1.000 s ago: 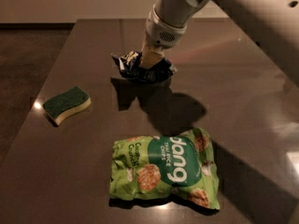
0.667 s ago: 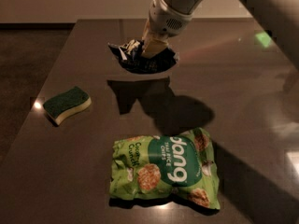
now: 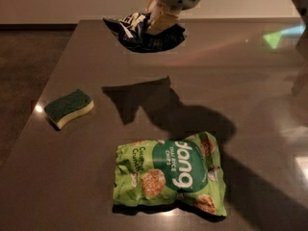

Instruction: Pick blue chip bag

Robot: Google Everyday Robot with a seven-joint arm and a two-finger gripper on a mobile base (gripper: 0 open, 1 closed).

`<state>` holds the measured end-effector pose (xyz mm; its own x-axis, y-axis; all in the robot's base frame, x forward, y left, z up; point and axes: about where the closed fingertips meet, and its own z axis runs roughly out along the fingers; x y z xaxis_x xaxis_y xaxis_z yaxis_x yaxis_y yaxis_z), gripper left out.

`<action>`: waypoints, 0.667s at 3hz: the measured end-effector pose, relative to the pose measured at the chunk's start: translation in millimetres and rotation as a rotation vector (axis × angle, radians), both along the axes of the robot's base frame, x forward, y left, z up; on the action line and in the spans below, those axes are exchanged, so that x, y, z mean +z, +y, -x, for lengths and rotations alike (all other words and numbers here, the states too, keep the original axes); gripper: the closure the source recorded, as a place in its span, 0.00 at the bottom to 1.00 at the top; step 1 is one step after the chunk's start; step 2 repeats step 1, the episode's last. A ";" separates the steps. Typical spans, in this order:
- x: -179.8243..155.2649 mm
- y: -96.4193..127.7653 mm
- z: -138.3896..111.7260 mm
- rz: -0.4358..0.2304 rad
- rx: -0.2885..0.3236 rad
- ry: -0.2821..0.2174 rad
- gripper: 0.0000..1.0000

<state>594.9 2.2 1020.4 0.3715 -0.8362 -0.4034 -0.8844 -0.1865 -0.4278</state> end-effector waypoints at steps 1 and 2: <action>0.0 0.1 0.0 0.000 0.000 0.000 1.00; 0.0 0.1 0.0 0.000 0.000 0.000 1.00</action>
Offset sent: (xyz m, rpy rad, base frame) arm 0.0000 0.0000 0.0000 0.0000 0.0000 0.0000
